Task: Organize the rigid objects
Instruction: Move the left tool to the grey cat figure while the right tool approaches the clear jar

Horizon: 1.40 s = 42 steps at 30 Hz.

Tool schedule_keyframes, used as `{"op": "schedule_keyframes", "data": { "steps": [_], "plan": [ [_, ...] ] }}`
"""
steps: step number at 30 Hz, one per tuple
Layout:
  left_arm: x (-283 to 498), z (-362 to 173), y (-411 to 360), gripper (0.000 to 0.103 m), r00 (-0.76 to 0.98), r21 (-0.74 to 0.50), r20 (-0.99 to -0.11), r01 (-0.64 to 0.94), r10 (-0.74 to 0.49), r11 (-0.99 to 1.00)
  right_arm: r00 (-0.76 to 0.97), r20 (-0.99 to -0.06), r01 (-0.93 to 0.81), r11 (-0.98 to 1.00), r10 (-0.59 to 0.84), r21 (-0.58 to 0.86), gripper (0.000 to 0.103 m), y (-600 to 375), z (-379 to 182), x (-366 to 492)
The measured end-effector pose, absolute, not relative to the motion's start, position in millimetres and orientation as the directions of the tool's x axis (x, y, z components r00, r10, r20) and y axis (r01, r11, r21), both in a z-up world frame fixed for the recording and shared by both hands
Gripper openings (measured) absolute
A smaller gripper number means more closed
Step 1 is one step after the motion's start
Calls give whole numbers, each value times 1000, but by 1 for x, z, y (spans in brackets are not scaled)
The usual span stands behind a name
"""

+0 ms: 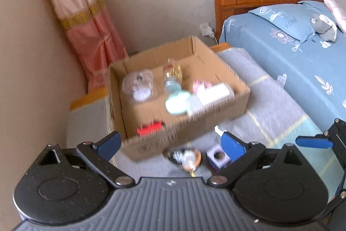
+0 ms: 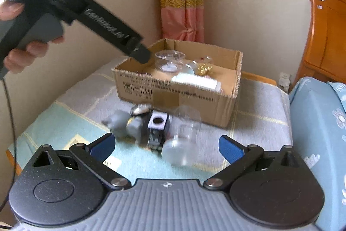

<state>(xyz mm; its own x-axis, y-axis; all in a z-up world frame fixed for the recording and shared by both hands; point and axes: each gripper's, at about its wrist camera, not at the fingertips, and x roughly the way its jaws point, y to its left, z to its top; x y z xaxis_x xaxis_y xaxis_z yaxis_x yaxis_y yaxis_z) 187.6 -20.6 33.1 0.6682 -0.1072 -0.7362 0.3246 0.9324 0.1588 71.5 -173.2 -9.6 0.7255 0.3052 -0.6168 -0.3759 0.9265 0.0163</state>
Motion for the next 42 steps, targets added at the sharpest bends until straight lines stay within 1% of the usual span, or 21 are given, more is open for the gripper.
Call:
{"op": "schedule_keyframes", "data": {
  "steps": [6,11,17,24,32,37,42],
  "plan": [
    [160,3,-10,98,686,155,-723,274,-80,949,730,-627,-345,939,273,7,103,-170,-25,52],
    [147,-23,-4,98,676,83,-730,240,-105,967,734,-623,-302,952,272,59,103,-177,-31,45],
    [139,-51,-5,99,684,53,-724,190,-94,980,736,-629,-268,961,251,71,103,-180,-46,45],
    [146,-68,-3,99,682,-22,-722,142,-114,990,734,-639,-276,961,231,30,103,-180,-56,53],
    [157,-79,-8,99,701,2,-708,124,-86,992,713,-667,-263,964,219,35,103,-183,-67,74],
    [166,-86,-5,99,684,-21,-723,113,-93,993,710,-675,-251,968,201,24,103,-184,-68,92],
    [167,-89,5,102,674,-77,-728,104,-127,992,711,-676,-244,969,195,23,103,-185,-70,109]
  ]
}}
